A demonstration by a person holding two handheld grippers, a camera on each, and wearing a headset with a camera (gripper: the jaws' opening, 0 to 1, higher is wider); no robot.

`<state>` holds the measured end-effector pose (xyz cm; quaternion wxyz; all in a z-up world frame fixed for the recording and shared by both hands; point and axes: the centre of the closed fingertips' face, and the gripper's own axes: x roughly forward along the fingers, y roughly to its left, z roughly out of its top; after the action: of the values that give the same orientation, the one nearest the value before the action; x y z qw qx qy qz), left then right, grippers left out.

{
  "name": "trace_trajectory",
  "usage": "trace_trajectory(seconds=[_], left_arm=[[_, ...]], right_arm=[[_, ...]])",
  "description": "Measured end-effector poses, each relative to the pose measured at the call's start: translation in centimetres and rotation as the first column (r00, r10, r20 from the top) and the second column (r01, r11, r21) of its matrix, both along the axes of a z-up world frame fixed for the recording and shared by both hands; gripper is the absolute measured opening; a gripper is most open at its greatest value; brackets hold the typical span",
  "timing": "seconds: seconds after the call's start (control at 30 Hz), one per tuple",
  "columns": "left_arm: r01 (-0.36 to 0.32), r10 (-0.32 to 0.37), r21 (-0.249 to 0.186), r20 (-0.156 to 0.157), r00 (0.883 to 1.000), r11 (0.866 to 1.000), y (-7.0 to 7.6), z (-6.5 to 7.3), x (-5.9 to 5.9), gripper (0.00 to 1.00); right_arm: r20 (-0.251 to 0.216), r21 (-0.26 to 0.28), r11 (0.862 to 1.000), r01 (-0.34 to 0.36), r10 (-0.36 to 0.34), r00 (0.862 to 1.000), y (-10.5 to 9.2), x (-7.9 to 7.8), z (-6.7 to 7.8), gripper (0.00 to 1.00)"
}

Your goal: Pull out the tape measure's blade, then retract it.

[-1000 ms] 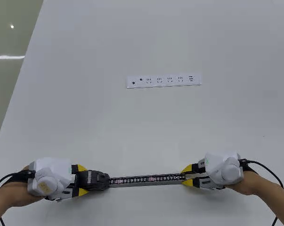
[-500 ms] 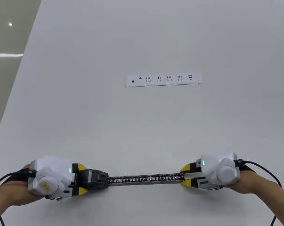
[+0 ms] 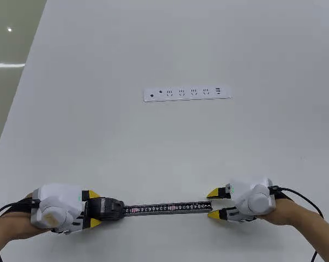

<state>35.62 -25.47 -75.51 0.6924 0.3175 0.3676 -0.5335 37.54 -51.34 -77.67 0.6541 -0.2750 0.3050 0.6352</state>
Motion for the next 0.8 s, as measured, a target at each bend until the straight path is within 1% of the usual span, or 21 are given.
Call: trace_trajectory(seconds=[0.07, 0.1, 0.17, 0.2, 0.33, 0.37, 0.43, 0.5, 0.73, 0.8], left_arm=[[-0.009, 0.009, 0.002, 0.004, 1.0, 1.0, 0.0, -0.1, 0.0, 0.31], [-0.011, 0.011, 0.01, 0.015, 1.0, 1.0, 0.2, -0.3, 0.1, 0.31], [-0.025, 0.025, 0.007, 0.021, 0.999, 1.0, 0.3, -0.4, 0.2, 0.35], [-0.035, 0.035, -0.007, 0.023, 0.999, 0.999, 0.3, -0.2, 0.3, 0.37], [-0.052, 0.053, -0.026, 0.031, 0.998, 0.998, 0.3, 0.4, 0.3, 0.4], [-0.061, 0.062, -0.038, 0.034, 0.997, 0.997, 0.3, 0.6, 0.3, 0.41], [-0.07, 0.071, -0.045, 0.037, 0.997, 0.997, 0.4, 0.9, 0.3, 0.44], [-0.083, 0.085, -0.054, 0.035, 0.996, 0.995, 0.6, 1.0, 0.2, 0.44], [-0.143, 0.148, -0.095, 0.045, 0.988, 0.985, 0.9, 2.0, -0.1, 0.48], [-0.166, 0.172, -0.109, 0.046, 0.984, 0.98, 1.0, 2.3, -0.2, 0.5]], right_arm=[[0.004, 0.0, 1.0, 0.008, -0.008, 1.0, -0.1, 0.0, 0.0, 0.27], [0.004, 0.0, 1.0, 0.014, -0.014, 1.0, -0.1, 0.0, 0.1, 0.28], [0.004, 0.001, 1.0, 0.02, -0.02, 1.0, -0.1, 0.0, 0.2, 0.29], [0.003, 0.001, 1.0, 0.028, -0.028, 1.0, -0.2, -0.1, 0.3, 0.3], [0.012, -0.006, 0.999, 0.043, -0.043, 0.999, -0.4, -0.2, 0.4, 0.33], [0.013, -0.007, 0.999, 0.051, -0.051, 0.999, -0.4, -0.3, 0.6, 0.34], [0.01, -0.009, 0.997, 0.07, -0.07, 0.997, -0.5, -0.4, 0.7, 0.37], [0.009, -0.012, 0.997, 0.079, -0.079, 0.997, -0.6, -0.6, 0.7, 0.39], [0.008, 0.002, 0.989, 0.149, -0.149, 0.989, -0.7, -0.9, 1.4, 0.43], [0.006, 0.005, 0.986, 0.169, -0.169, 0.986, -0.8, -1.0, 1.7, 0.44]])
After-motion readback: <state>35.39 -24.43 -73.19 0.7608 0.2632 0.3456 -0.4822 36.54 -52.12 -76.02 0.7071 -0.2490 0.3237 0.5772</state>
